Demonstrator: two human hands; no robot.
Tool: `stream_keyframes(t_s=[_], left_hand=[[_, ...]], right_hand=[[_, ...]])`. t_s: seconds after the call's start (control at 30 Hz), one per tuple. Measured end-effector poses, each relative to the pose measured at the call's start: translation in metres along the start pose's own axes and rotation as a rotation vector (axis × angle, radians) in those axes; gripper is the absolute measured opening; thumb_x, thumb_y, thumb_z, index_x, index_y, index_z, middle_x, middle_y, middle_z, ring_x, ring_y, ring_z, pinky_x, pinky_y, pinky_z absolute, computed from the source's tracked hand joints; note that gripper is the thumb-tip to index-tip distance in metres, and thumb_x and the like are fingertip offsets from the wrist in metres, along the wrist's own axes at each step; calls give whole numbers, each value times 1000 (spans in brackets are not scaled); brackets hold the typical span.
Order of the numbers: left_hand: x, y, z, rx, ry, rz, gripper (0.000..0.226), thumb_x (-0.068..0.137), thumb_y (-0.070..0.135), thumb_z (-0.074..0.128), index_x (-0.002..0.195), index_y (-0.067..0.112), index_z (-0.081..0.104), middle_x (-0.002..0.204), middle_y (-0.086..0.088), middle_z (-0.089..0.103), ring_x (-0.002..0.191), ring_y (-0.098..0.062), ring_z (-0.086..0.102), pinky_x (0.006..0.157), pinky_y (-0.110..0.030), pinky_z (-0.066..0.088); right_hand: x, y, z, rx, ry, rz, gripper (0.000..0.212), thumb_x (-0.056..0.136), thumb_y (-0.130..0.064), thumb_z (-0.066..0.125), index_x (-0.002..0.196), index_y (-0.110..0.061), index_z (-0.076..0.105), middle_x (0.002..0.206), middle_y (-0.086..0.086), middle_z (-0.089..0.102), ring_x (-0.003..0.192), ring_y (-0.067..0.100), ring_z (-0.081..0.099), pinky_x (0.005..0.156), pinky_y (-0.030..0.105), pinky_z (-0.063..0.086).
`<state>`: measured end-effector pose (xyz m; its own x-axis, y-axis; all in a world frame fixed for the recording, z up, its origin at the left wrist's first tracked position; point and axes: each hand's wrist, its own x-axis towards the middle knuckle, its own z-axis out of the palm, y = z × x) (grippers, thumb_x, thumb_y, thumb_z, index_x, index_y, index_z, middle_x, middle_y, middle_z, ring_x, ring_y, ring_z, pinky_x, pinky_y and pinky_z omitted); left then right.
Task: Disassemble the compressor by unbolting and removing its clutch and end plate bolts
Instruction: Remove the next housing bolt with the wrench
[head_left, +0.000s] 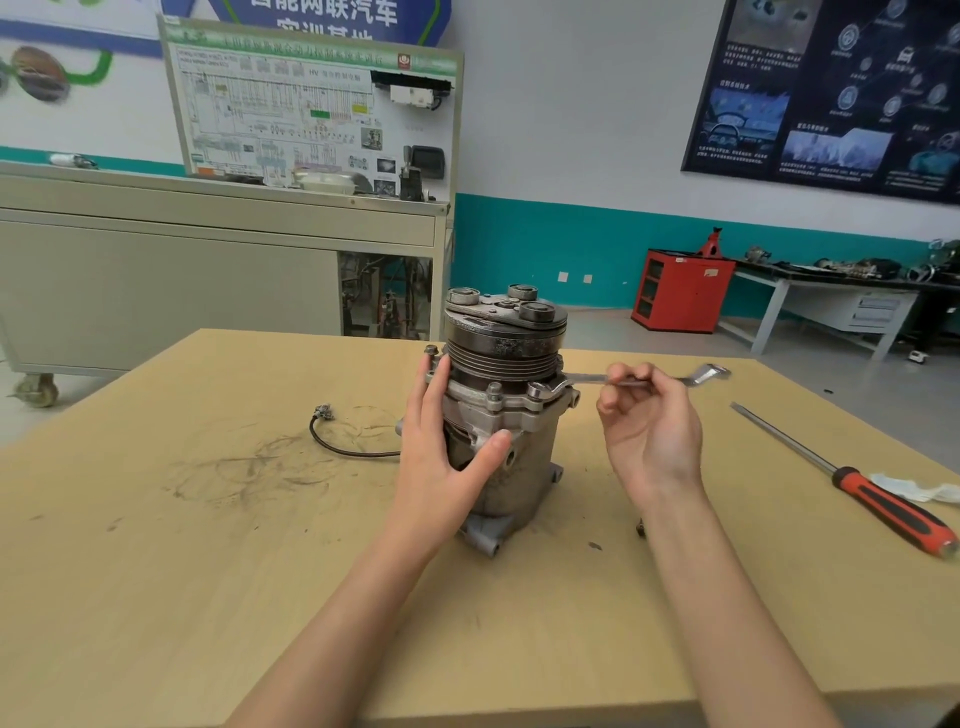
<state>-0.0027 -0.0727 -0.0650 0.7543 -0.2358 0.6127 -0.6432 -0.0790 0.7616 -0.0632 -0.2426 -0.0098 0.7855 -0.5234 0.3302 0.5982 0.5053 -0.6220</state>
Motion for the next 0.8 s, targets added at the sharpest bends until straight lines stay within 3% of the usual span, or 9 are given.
stream_keyframes(t_s=[0.17,0.3,0.5,0.57,0.67,0.73,0.8], left_hand=[[0,0,0,0,-4,2,88,73,68,52,148,44,14,160,20,7,141,14,4,109,-19,12],[0,0,-1,1,-7,8,86,74,67,51,147,43,15,160,18,8,141,13,4,110,-20,13],[0,2,0,15,-5,7,84,73,67,51,146,45,13,160,18,8,141,13,6,110,-20,14],[0,1,-1,13,0,5,86,73,68,51,146,44,13,160,18,8,140,15,5,109,-19,14],[0,0,0,15,7,22,87,74,67,51,149,39,15,160,17,9,140,14,5,106,-11,12],[1,-2,0,21,9,27,86,74,67,50,149,40,15,160,18,9,141,13,5,105,-5,10],[2,-2,0,25,14,18,84,74,67,50,146,43,17,159,18,10,141,12,7,108,-6,11]], right_hand=[[38,0,2,-79,-101,216,30,101,-16,29,77,-11,47,71,9,64,50,12,58,48,19,49],[34,-9,5,-187,-151,188,35,104,-24,28,81,-9,49,82,20,72,63,21,69,54,23,55],[1,-36,40,-545,-15,-487,29,102,-27,39,84,-11,55,71,8,72,54,22,68,48,23,54],[-11,-40,55,-717,-98,-710,25,99,-28,45,81,-16,58,68,2,71,53,19,68,48,26,55],[-24,-30,64,-1106,-264,-1194,32,96,-25,51,77,-4,65,62,9,66,48,20,64,44,34,53],[-32,-17,63,-1336,-332,-1483,41,96,-26,50,72,2,69,58,11,63,44,21,57,41,30,45],[-39,-7,60,-1501,-378,-1586,38,95,-25,51,71,-3,71,61,8,63,45,19,55,40,28,41]])
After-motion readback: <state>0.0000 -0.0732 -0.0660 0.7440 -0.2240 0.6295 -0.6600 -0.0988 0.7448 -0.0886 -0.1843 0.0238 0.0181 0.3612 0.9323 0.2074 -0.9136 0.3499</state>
